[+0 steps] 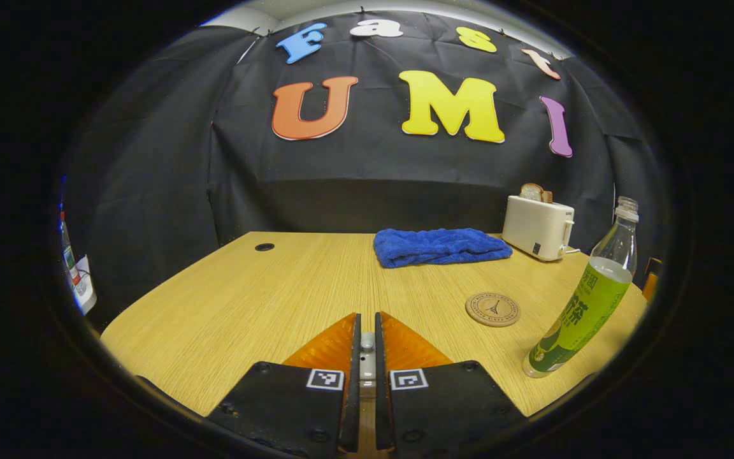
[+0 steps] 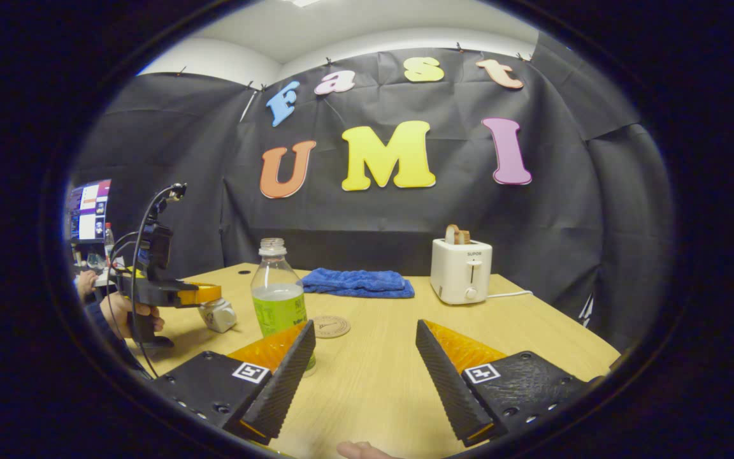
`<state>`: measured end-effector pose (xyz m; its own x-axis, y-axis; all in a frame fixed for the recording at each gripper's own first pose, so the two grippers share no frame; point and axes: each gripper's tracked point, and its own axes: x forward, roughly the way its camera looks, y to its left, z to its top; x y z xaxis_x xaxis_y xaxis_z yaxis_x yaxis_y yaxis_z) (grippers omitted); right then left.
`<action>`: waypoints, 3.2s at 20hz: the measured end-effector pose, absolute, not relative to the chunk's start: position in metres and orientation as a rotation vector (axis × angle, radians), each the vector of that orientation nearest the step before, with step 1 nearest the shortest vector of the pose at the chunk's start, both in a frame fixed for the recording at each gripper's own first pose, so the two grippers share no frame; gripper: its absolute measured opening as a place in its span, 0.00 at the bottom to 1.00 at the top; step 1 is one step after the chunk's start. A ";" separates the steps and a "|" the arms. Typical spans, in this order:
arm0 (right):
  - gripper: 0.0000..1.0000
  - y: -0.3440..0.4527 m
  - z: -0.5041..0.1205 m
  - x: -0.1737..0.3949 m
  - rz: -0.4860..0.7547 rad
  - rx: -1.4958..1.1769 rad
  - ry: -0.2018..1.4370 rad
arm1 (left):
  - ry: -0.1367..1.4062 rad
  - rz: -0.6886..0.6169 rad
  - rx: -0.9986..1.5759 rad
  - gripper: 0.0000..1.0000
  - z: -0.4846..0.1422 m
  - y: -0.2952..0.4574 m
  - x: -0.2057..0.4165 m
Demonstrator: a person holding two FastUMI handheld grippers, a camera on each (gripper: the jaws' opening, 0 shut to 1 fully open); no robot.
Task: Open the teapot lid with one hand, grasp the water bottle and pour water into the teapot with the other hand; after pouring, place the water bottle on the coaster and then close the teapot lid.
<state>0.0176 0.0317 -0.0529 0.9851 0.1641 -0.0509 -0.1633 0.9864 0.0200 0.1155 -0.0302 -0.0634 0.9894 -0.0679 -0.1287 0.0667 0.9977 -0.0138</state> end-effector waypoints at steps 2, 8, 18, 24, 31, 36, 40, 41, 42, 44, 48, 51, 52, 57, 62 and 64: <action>0.96 0.040 -0.057 0.016 0.177 0.006 0.067 | 0.133 -0.065 0.006 0.12 -0.064 -0.030 0.117; 0.95 0.068 -0.068 0.014 0.226 -0.006 0.115 | 0.131 -0.080 0.008 0.03 -0.063 -0.029 0.116; 0.97 0.109 -0.083 0.029 0.292 0.007 0.182 | 0.048 -0.078 0.054 0.03 -0.014 -0.026 0.087; 0.95 0.130 -0.075 0.055 0.295 0.032 0.153 | 0.027 -0.068 0.061 0.03 0.004 -0.015 0.056; 0.94 0.146 -0.085 0.081 0.291 0.086 0.143 | 0.013 -0.045 0.064 0.03 0.009 0.000 0.028; 0.76 0.146 -0.085 0.078 0.273 0.086 0.116 | 0.014 -0.040 0.052 0.03 0.003 0.008 0.020; 0.72 0.148 -0.078 0.074 0.263 0.016 0.109 | 0.014 -0.033 0.039 0.03 0.001 0.017 0.016; 0.72 0.147 -0.075 0.074 0.254 -0.010 0.108 | 0.011 -0.030 0.037 0.03 0.001 0.019 0.016; 0.72 0.145 -0.073 0.074 0.242 -0.041 0.108 | 0.010 -0.029 0.037 0.03 0.001 0.021 0.015; 0.72 0.142 -0.070 0.074 0.220 -0.114 0.115 | 0.004 -0.027 0.035 0.03 0.001 0.023 0.012; 0.70 0.142 -0.070 0.081 0.177 -0.306 0.143 | 0.004 -0.020 0.031 0.03 -0.002 0.029 0.005; 0.70 0.144 -0.071 0.091 0.139 -0.467 0.169 | -0.001 -0.026 0.030 0.03 -0.003 0.033 -0.003; 0.70 0.144 -0.072 0.094 0.124 -0.519 0.179 | -0.004 -0.025 0.035 0.03 -0.003 0.035 -0.005; 0.70 0.161 -0.073 0.106 0.081 -0.782 0.189 | 0.010 -0.023 0.018 0.03 -0.012 0.046 -0.009; 0.70 0.188 -0.078 0.119 0.098 -1.029 0.191 | 0.030 -0.024 0.015 0.03 -0.025 0.054 -0.010; 0.70 0.194 -0.074 0.126 0.077 -1.161 0.163 | 0.036 -0.029 -0.003 0.03 -0.029 0.057 -0.011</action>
